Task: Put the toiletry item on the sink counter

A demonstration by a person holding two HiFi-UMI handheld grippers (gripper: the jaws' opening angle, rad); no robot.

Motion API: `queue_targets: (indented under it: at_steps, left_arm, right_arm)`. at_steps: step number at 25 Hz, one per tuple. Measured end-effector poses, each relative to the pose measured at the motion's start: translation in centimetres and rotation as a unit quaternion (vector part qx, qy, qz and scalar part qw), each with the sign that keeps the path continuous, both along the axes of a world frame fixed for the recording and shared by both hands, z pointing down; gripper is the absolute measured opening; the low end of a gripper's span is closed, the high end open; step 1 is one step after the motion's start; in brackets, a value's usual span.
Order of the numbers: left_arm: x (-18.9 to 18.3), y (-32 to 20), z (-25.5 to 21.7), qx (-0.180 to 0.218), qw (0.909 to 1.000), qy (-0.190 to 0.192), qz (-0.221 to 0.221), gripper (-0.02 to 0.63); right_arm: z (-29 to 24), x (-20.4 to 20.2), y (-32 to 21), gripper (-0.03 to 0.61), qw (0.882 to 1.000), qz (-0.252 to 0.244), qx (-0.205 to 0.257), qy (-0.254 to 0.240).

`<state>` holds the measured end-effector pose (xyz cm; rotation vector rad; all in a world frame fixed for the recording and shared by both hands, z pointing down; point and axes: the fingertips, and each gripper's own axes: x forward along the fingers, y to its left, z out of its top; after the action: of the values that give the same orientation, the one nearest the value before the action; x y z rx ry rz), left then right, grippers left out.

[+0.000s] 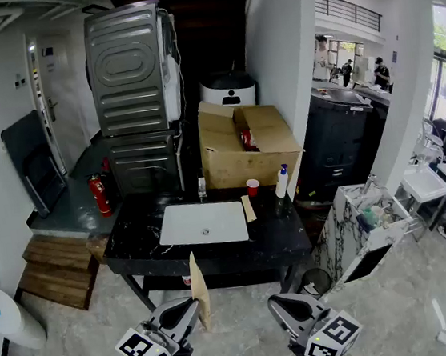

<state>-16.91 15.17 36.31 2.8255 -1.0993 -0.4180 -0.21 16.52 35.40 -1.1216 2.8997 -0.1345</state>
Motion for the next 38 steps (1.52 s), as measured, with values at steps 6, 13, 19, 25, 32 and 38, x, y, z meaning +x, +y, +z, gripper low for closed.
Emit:
queue_targets:
  at_steps: [6, 13, 19, 25, 32, 38]
  left_arm:
    - [0.9, 0.2, -0.2, 0.005, 1.0, -0.002, 0.002, 0.017]
    - [1.7, 0.4, -0.3, 0.005, 1.0, -0.003, 0.005, 0.017]
    - [2.4, 0.6, -0.2, 0.003, 1.0, -0.004, 0.005, 0.017]
    - [3.1, 0.8, 0.0, -0.004, 1.0, -0.003, 0.004, 0.017]
    - [4.4, 1.1, 0.2, -0.008, 0.9999, -0.005, 0.009, 0.017]
    - [6.1, 1.3, -0.1, -0.011, 0.9999, -0.007, 0.01, 0.017]
  right_arm:
    - [-0.1, 0.8, 0.2, 0.037, 1.0, 0.002, 0.006, 0.003]
    - [-0.2, 1.6, 0.5, 0.037, 1.0, 0.006, 0.01, 0.006]
    - [-0.4, 2.2, 0.6, 0.037, 1.0, 0.012, 0.014, 0.007]
    - [-0.4, 2.9, 1.1, 0.037, 1.0, 0.005, 0.009, -0.004]
    - [0.0, 3.8, 1.3, 0.037, 1.0, 0.001, 0.004, -0.007]
    - [-0.2, 5.1, 1.7, 0.037, 1.0, -0.005, 0.002, -0.014]
